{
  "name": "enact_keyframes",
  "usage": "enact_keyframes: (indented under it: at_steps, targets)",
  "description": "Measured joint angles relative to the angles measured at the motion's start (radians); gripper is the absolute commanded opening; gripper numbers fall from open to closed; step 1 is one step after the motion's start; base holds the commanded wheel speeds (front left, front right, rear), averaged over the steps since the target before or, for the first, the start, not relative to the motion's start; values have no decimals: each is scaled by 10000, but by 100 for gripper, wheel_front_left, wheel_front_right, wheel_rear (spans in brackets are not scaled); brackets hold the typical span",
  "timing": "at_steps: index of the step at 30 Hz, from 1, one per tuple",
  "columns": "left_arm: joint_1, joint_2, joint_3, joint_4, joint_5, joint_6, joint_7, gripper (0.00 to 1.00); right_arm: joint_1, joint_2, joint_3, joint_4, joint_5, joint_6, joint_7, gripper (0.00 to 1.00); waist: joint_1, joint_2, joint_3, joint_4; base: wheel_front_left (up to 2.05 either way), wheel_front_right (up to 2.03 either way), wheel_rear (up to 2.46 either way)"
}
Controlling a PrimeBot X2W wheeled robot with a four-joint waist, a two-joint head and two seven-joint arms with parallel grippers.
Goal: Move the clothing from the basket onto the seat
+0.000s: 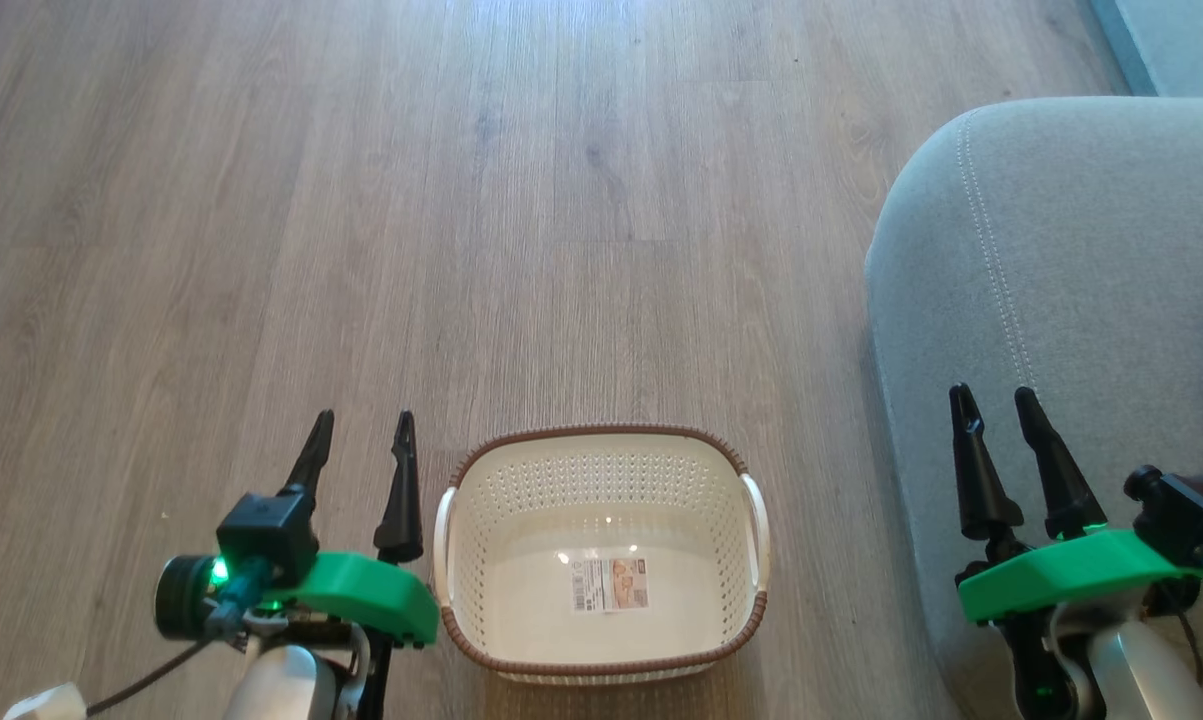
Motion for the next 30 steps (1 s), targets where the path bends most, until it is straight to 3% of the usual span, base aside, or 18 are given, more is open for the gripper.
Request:
enact_keyframes:
  at_steps: [10, 11, 16, 30]
  targets:
    - [0, 0, 48, -75, -476, -359, 0, 100, -1, 0, 58, 71, 36, 0, 0, 100, 0, 0, 24, 6, 0, 0, 0]
    - [1, 0, 44, -59, -523, -360, 0, 0, -1, 2, 63, 115, 36, 0, 2, 0, 0, 0, 26, 7, 0, 0, 0]
    - [423, 0, 19, 650, -591, -353, 29, 0, 298, 15, 196, 825, 61, 0, 63, 0, 0, 0, 25, 2, 0, 0, 0]
    - [562, 19, 151, 731, -2134, -533, 395, 0, 369, 134, 31, 855, 1248, 0, 431, 0, 0, 0, -5, -49, 0, 0, 0]
